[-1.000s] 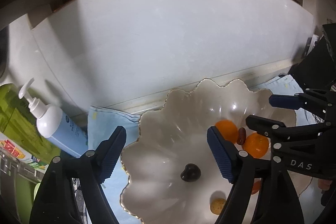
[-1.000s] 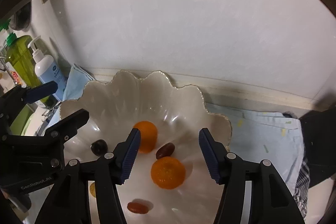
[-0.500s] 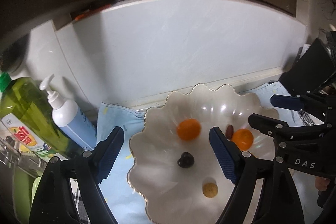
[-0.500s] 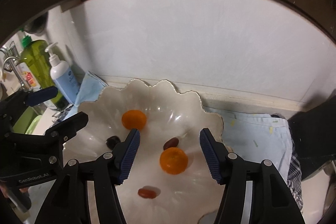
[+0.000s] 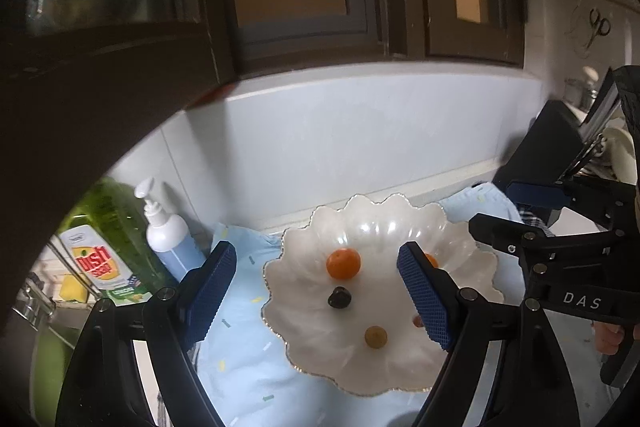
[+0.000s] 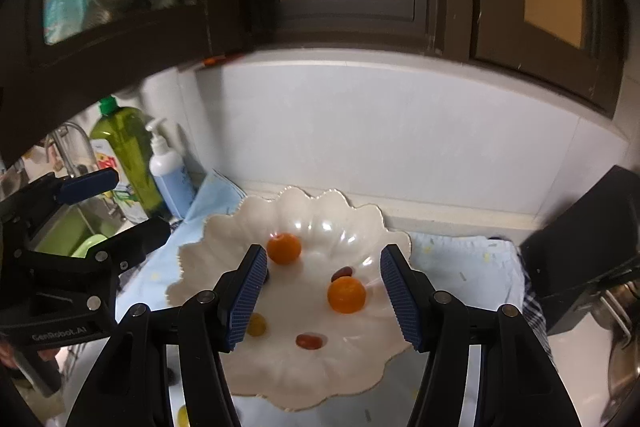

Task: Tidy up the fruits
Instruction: 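Withdraw both tools from the bowl toward the yellow citrus and dark plum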

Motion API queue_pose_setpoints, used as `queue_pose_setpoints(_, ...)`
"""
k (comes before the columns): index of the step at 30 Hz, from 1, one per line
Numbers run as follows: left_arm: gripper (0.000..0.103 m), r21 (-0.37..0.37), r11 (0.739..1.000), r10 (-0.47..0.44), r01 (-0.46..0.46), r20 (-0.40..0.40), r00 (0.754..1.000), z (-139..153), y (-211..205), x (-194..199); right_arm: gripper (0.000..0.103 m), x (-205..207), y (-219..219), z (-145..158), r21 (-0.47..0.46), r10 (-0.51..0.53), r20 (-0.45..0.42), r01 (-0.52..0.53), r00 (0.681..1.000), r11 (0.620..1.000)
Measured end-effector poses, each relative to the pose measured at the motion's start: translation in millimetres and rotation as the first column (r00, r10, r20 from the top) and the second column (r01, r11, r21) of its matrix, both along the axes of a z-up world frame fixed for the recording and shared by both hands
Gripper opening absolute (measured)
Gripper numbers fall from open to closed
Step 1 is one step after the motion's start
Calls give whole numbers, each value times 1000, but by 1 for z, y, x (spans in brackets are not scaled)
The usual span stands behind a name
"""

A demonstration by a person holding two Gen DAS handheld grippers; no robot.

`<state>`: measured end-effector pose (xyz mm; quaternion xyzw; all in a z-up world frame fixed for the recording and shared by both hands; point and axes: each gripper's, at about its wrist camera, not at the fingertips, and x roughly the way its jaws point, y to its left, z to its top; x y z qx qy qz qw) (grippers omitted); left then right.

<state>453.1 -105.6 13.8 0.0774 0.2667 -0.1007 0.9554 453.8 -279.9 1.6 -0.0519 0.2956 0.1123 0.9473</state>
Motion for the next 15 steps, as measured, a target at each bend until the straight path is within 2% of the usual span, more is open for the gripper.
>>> queue_pose_setpoints(7, 83, -14, 1000, 1, 0, 38, 999, 11, 10, -34, 60, -39, 8, 12, -26, 14, 70, -12, 997, 1000)
queue_pose_setpoints(15, 83, -6, 1000, 7, -7, 52, 999, 8, 24, -66, 60, -72, 16, 10, -35, 28, 94, -25, 995, 999)
